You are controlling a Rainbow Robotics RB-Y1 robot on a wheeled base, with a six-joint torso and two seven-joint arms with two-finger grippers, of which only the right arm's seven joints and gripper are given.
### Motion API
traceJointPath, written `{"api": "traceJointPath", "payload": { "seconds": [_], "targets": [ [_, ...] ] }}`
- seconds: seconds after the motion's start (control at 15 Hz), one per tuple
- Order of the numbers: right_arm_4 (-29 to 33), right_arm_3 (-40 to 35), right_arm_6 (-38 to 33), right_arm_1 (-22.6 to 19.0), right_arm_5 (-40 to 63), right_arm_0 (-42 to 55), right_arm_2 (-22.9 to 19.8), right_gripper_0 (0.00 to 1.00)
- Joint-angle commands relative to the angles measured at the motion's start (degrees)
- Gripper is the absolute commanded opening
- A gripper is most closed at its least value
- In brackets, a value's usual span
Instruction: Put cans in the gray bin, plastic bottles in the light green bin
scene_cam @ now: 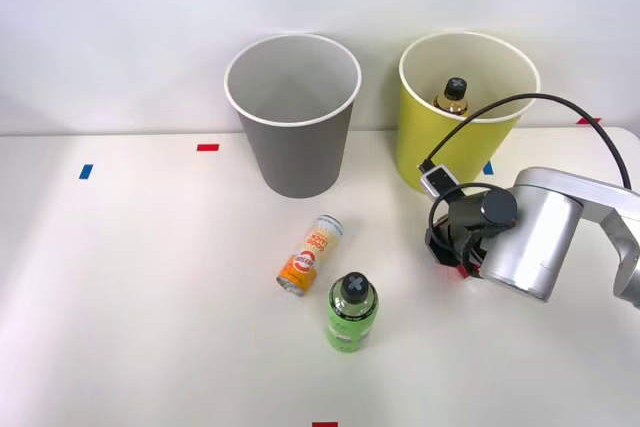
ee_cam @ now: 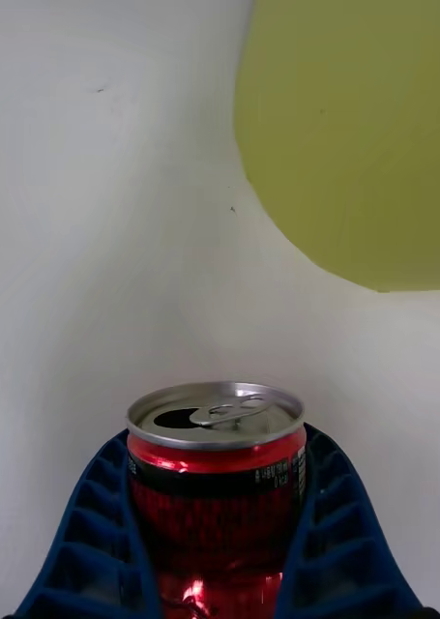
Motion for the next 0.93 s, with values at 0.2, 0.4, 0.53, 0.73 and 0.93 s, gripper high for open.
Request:
{"api": "traceJointPath", "payload": {
  "seconds": [0.2,0.4,0.53,0.73,0.93],
  "targets": [
    [0.8,-3.0,-0.4,-1.6,0.0,1.3,-0.1,0.00],
    [6.1,-10.2,-3.0,-5.0,-0.7,5.2,-0.3,0.00],
    [11.7,-15.8,-8.3,-5.8,-1.3,8.8,-2.6,0.00],
    [14.9,-21.5,-9.9,-3.9,-5.5,17.3,-12.3,0.00],
    [18.3,-22.5,-9.5,0.1,-18.4,24.7,-20.6,0.00]
  ]
}}
